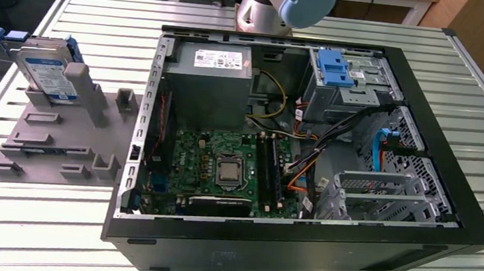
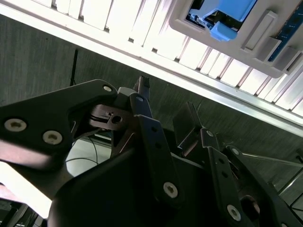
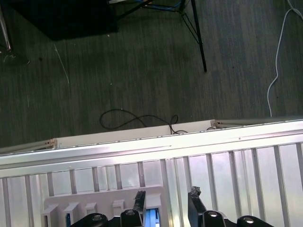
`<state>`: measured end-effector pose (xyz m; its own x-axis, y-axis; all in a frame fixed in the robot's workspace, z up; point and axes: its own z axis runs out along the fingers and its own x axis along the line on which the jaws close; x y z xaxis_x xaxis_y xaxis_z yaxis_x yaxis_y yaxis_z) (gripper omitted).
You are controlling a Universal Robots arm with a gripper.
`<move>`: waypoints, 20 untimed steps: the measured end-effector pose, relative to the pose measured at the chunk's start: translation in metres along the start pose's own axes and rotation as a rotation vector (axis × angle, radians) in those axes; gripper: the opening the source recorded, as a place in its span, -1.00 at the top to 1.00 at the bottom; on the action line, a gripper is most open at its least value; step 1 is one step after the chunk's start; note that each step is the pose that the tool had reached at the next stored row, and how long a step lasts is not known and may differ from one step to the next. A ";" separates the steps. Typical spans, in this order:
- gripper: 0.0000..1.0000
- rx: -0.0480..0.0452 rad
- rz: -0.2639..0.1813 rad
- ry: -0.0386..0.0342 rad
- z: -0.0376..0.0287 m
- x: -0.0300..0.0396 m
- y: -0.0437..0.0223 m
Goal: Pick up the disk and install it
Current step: 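Pick up the disk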
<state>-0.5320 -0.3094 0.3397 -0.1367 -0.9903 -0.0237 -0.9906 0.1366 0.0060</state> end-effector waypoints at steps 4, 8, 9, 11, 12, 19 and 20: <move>0.05 0.0000 0.000 0.0000 0.0000 -0.0006 -0.0042; 0.05 -0.0003 0.000 0.0002 -0.0009 -0.0008 -0.0052; 0.05 -0.0002 0.000 0.0001 -0.0024 -0.0008 -0.0052; 0.05 -0.0002 0.000 0.0001 -0.0073 -0.0009 -0.0053; 0.05 -0.0001 0.000 0.0001 -0.0095 -0.0009 -0.0053; 0.05 -0.0001 0.000 0.0000 -0.0114 0.0049 -0.0067; 0.05 0.0000 0.000 0.0000 -0.0115 0.0051 -0.0076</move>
<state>-0.5251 -0.3158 0.3510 -0.1367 -0.9903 -0.0238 -0.9906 0.1366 0.0059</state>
